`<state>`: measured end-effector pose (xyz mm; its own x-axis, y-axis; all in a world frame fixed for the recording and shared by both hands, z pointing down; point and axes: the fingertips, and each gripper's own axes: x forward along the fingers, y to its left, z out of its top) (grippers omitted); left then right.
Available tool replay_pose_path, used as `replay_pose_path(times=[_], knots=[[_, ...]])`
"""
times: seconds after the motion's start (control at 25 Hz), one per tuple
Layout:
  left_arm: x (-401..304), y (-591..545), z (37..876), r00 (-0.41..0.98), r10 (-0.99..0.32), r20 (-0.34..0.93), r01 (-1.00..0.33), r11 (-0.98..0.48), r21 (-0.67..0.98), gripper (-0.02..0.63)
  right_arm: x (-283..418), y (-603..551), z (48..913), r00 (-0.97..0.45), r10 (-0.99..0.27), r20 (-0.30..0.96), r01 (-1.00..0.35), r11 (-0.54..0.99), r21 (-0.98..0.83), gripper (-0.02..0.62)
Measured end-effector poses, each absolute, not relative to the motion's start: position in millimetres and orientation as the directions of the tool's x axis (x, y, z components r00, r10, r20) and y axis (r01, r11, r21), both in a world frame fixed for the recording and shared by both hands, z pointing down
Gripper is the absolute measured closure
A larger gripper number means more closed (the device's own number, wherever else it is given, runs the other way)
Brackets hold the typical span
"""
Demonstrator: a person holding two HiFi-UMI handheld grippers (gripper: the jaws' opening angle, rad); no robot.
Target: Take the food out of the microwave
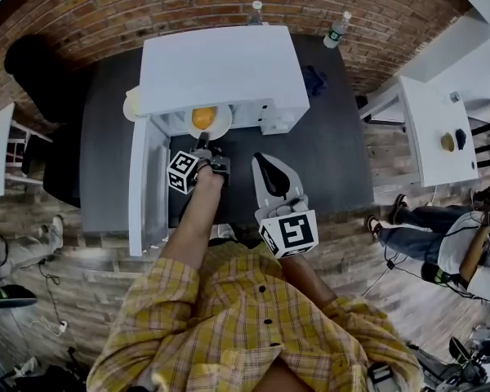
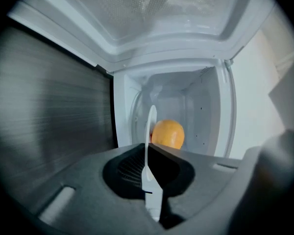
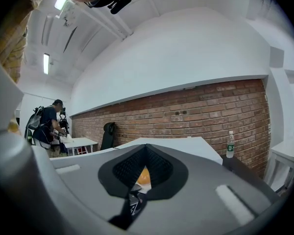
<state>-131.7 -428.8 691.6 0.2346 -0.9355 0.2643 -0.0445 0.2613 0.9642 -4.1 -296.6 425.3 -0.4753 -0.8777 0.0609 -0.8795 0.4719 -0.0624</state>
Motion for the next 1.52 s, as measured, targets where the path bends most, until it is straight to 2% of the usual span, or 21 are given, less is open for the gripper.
replay_pose_path(times=[1.12, 1.52], knots=[[-119, -289, 574, 0.196, -0.955, 0.224, 0.021, 0.233, 0.972, 0.597, 3, -234, 411, -0.524, -0.849, 0.066, -0.851, 0.520, -0.067, 0.594], [-113, -258, 522, 0.195, -0.965, 0.175, 0.044, 0.186, 0.981, 0.598, 4, -221, 408, -0.537, -0.841, 0.060, -0.843, 0.532, -0.079, 0.595]])
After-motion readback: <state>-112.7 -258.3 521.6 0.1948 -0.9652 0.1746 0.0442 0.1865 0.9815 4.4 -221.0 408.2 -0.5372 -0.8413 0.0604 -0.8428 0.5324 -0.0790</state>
